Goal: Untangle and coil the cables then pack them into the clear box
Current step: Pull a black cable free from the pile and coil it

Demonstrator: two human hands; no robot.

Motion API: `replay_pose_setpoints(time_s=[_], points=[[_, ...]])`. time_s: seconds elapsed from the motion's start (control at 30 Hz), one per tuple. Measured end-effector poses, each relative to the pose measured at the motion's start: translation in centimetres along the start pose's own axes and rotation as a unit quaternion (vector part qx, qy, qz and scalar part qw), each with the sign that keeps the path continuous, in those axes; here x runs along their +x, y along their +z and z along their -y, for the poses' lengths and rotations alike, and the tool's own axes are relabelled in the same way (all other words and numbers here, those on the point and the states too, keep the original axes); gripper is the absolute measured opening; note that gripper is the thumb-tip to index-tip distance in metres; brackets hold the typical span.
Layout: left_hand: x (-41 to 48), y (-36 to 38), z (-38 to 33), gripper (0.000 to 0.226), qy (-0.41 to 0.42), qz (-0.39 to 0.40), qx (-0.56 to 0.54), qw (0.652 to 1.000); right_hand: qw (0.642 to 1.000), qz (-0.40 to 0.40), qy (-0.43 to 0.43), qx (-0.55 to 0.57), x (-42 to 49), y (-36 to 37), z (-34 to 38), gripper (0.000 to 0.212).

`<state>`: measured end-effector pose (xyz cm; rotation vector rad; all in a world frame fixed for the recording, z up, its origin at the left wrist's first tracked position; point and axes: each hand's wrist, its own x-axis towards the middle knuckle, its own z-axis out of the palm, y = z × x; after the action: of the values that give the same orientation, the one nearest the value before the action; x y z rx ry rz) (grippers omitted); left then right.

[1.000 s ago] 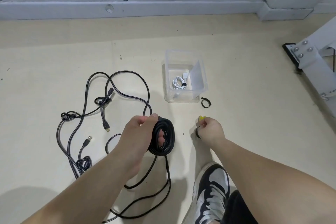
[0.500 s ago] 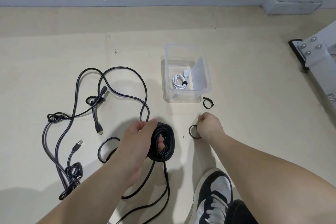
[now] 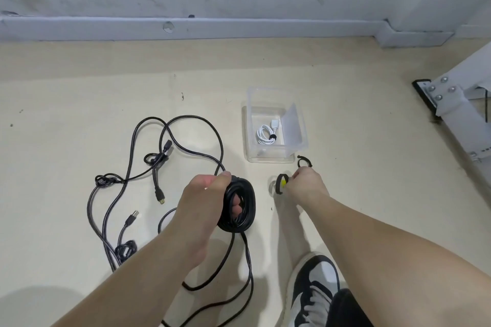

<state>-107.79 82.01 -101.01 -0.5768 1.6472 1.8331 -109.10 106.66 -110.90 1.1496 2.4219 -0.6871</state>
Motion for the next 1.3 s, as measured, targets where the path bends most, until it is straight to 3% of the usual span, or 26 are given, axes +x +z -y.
replay_pose_setpoints(time_s=[0.2, 0.5, 1.03, 1.13, 1.3], points=[[-2.4, -0.7, -0.3, 0.033, 0.028, -0.005, -0.022, 0.999, 0.997, -0.017, 0.031, -0.069, -2.1, -1.5, -0.5, 0.022], [-2.2, -0.6, 1.1, 0.029, -0.009, -0.007, -0.004, 1.000, 0.999, -0.013, 0.039, 0.000, -1.6, -0.8, -2.3, 0.007], [-0.2, 0.3, 1.1, 0.028, -0.017, -0.010, -0.016, 1.000, 0.998, -0.035, 0.048, 0.033, -0.3, -0.6, -2.1, 0.023], [-0.4, 0.2, 1.3, 0.029, -0.018, -0.009, -0.018, 1.000, 0.999, 0.016, 0.031, 0.029, -0.9, -0.1, -2.1, 0.015], [-0.6, 0.1, 1.6, 0.029, -0.021, -0.004, -0.023, 0.999, 0.997, 0.066, 0.028, -0.001, -1.6, 1.0, -2.4, 0.019]])
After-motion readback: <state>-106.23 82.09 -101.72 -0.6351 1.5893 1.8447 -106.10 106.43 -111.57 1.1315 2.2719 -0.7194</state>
